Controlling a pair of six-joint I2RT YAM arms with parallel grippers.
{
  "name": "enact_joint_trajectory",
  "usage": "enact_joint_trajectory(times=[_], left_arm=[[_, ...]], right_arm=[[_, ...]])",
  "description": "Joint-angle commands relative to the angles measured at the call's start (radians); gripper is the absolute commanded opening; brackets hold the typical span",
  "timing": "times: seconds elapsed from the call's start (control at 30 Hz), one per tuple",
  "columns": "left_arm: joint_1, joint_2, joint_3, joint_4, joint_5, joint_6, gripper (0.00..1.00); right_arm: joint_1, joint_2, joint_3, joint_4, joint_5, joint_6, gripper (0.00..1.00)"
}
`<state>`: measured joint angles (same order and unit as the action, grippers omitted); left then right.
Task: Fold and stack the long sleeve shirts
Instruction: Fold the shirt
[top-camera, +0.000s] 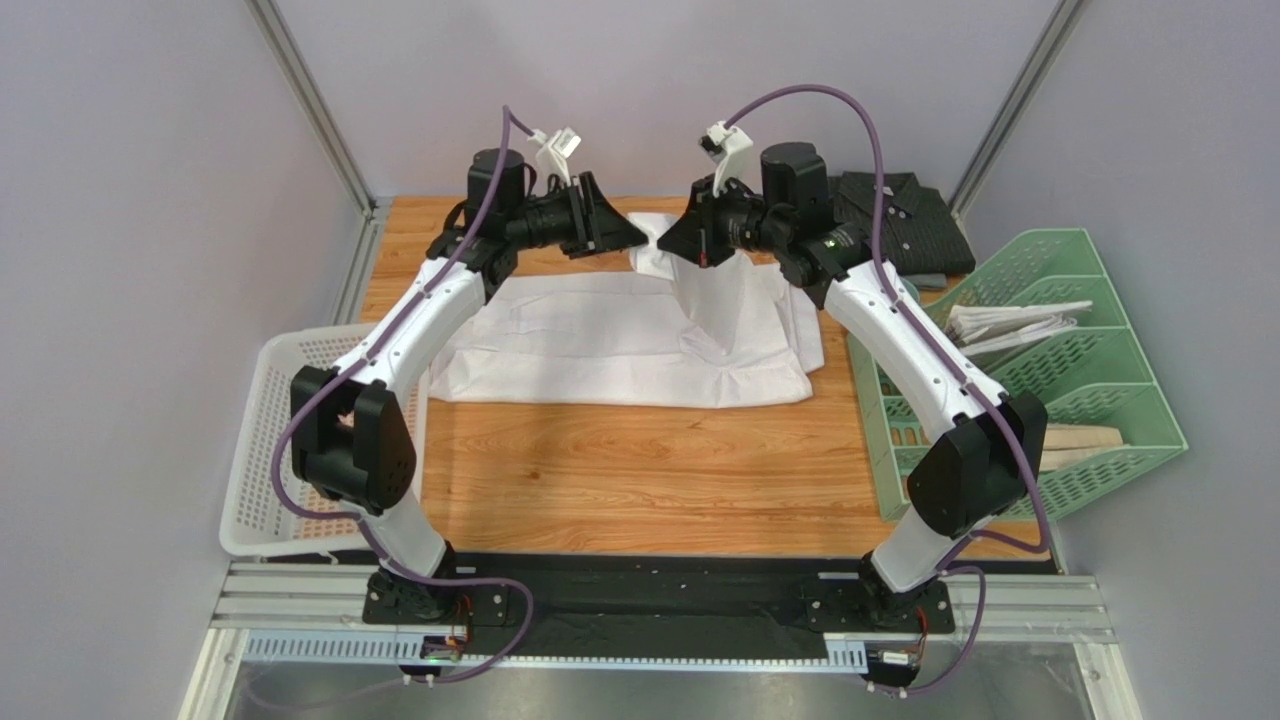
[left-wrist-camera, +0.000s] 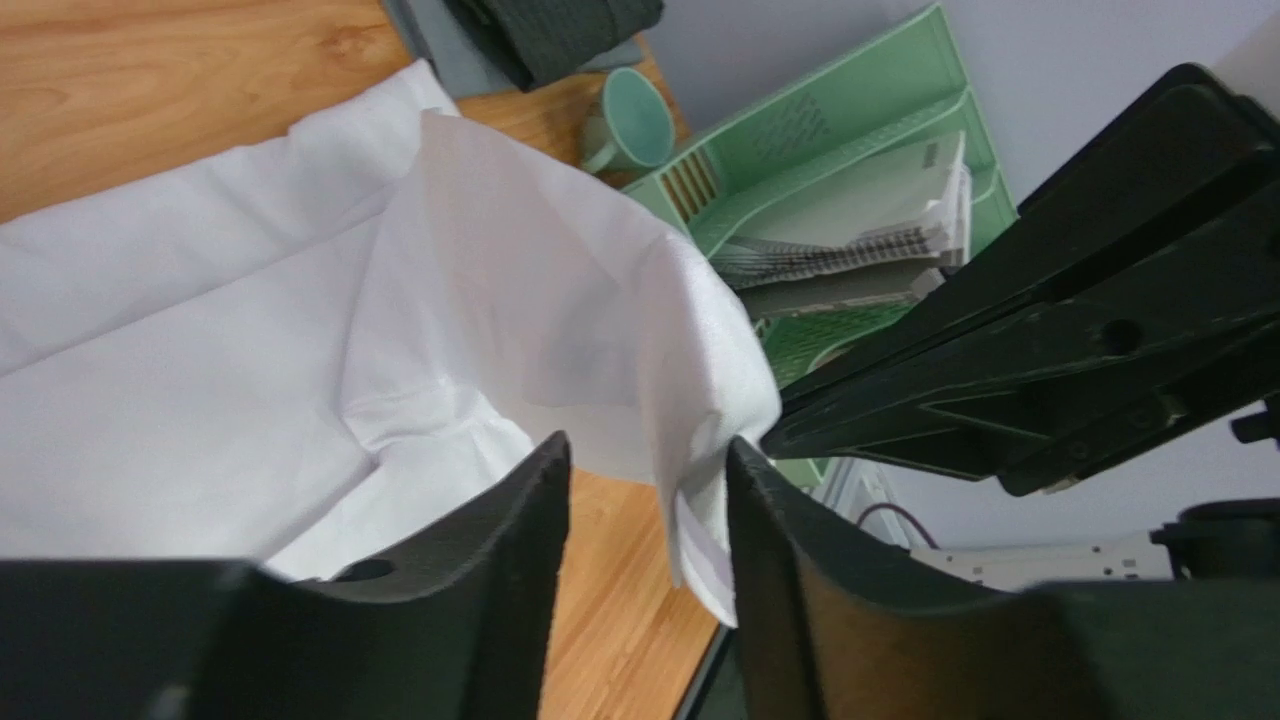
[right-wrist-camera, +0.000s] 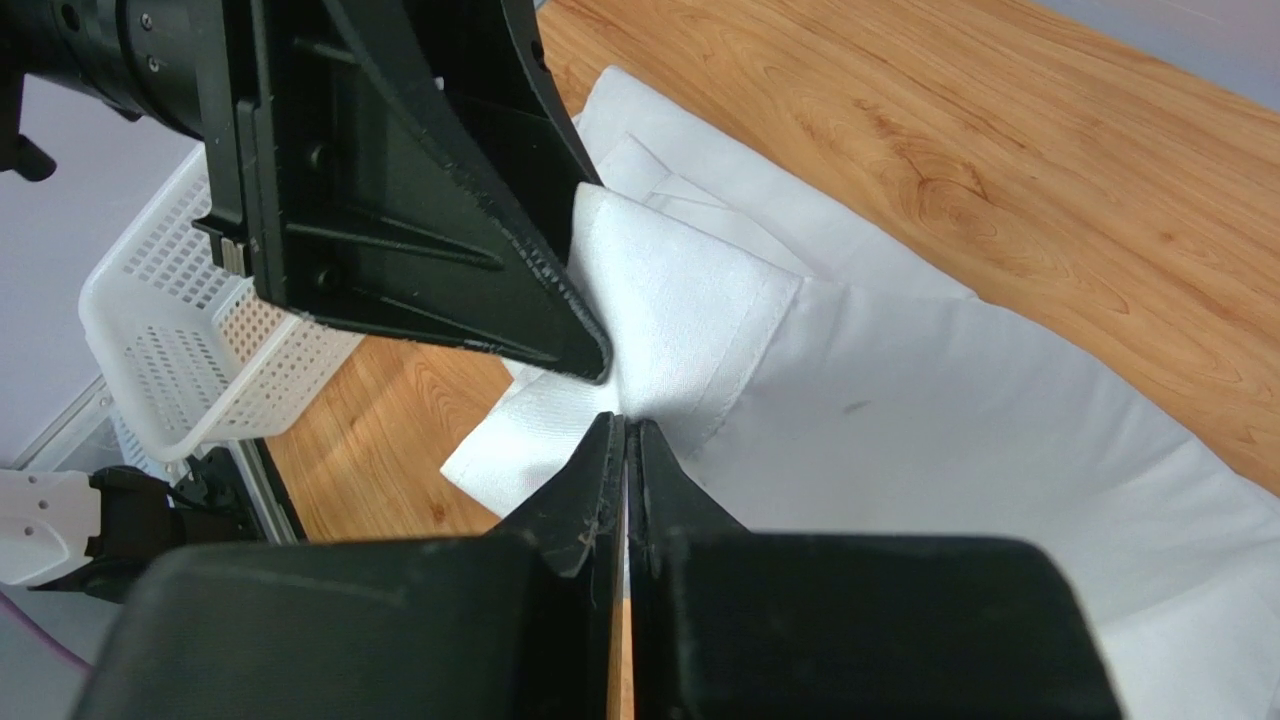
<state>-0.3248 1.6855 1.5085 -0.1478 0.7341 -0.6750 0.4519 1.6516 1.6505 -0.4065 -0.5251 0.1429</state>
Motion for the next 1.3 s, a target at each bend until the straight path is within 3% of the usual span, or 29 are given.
enact_joint_trajectory(times=[0.0, 0.07, 0.1, 0.17, 0.23, 0.27, 0.3, 0.4, 0.53, 0.7, 0.77, 0.9, 1.03, 1.27], left_arm=[[-0.011, 0.040, 0.042, 0.186, 0.143, -0.093, 0.35], [-0.016, 0.063, 0.077, 0.177, 0.194, -0.062, 0.19], [-0.016, 0.071, 0.106, 0.151, 0.202, -0.020, 0.01], [-0.016, 0.115, 0.268, -0.140, 0.115, 0.217, 0.00], [-0.013, 0.175, 0.378, -0.337, 0.000, 0.431, 0.00], [-0.010, 0.196, 0.471, -0.381, -0.043, 0.486, 0.00], [-0.008, 0.222, 0.520, -0.424, -0.080, 0.559, 0.00], [-0.010, 0.315, 0.692, -0.545, -0.243, 0.817, 0.00], [-0.010, 0.347, 0.725, -0.437, -0.453, 1.073, 0.00], [-0.010, 0.339, 0.624, -0.175, -0.513, 1.385, 0.00], [-0.011, 0.335, 0.593, -0.095, -0.448, 1.428, 0.00], [-0.022, 0.319, 0.556, -0.137, -0.262, 1.437, 0.00], [-0.026, 0.189, 0.343, -0.203, -0.070, 1.535, 0.00], [0.029, 0.022, -0.074, -0.427, 0.016, 2.015, 0.00]], right_arm=[[0.014, -0.036, -0.015, 0.018, 0.004, -0.029, 0.00], [0.011, -0.035, -0.014, 0.020, 0.008, -0.037, 0.00], [0.011, -0.033, -0.011, 0.020, 0.008, -0.048, 0.00], [0.008, -0.033, -0.001, 0.015, 0.008, -0.058, 0.01], [-0.005, -0.038, -0.003, -0.005, 0.007, -0.071, 0.12], [-0.013, -0.050, -0.018, -0.005, 0.005, -0.071, 0.20], [-0.036, -0.056, -0.026, -0.008, 0.001, -0.068, 0.38], [-0.085, -0.085, -0.075, -0.020, -0.009, -0.069, 0.58], [-0.142, -0.118, -0.185, -0.029, -0.030, -0.075, 0.54], [-0.163, -0.110, -0.326, -0.023, -0.081, -0.063, 0.42], [-0.163, -0.087, -0.373, -0.012, -0.096, -0.049, 0.38], [-0.174, -0.035, -0.409, -0.002, -0.090, -0.051, 0.31], [-0.228, -0.001, -0.420, -0.005, -0.102, -0.052, 0.29], [-0.305, 0.043, -0.448, -0.077, -0.076, -0.138, 0.26]])
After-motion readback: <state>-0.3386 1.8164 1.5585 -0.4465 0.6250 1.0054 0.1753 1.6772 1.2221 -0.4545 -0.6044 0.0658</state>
